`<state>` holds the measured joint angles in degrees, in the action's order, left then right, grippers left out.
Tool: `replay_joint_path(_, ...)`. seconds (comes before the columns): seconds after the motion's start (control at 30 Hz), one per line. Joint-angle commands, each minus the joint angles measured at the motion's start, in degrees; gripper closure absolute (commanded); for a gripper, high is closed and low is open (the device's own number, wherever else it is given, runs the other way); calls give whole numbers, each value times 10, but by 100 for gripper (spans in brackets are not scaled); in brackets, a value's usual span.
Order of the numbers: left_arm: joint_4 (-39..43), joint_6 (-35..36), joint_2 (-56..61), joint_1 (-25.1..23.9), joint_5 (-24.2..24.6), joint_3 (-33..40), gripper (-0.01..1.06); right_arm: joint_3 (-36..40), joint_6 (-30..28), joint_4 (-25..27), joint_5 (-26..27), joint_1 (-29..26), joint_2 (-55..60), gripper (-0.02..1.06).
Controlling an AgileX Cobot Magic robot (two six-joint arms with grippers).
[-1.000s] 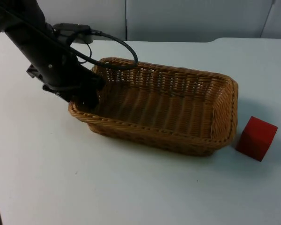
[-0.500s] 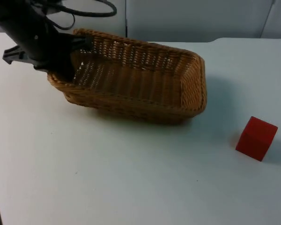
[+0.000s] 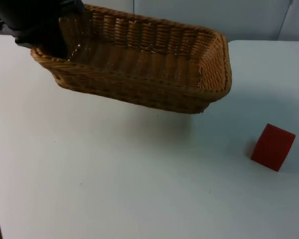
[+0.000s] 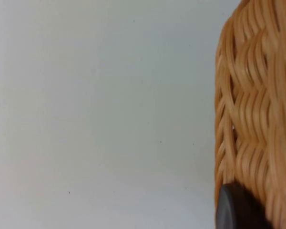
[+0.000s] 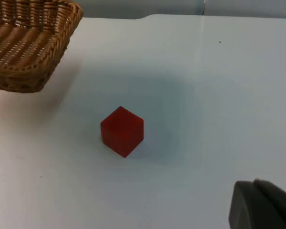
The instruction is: Pick up the basket with the left hand and place the cube into the basket with the right hand.
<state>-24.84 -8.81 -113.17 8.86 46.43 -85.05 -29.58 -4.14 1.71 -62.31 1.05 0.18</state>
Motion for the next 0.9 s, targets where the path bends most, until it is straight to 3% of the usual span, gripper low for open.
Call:
replay_joint_path(0.0, -18, 5, 20, 2, 6, 7, 105, 3, -1, 0, 6, 1, -2, 105)
replay_joint_path(0.3, -23, 2, 30, 2, -35, 66, 105, 3, -1, 0, 6, 1, -2, 105)
replay_joint_path(0.6, -24, 2, 30, 2, 10, 66, 105, 3, -1, 0, 6, 1, -2, 105)
replay_joint_path(0.87, -24, 2, 30, 2, 5, 66, 105, 3, -1, 0, 6, 1, -2, 105)
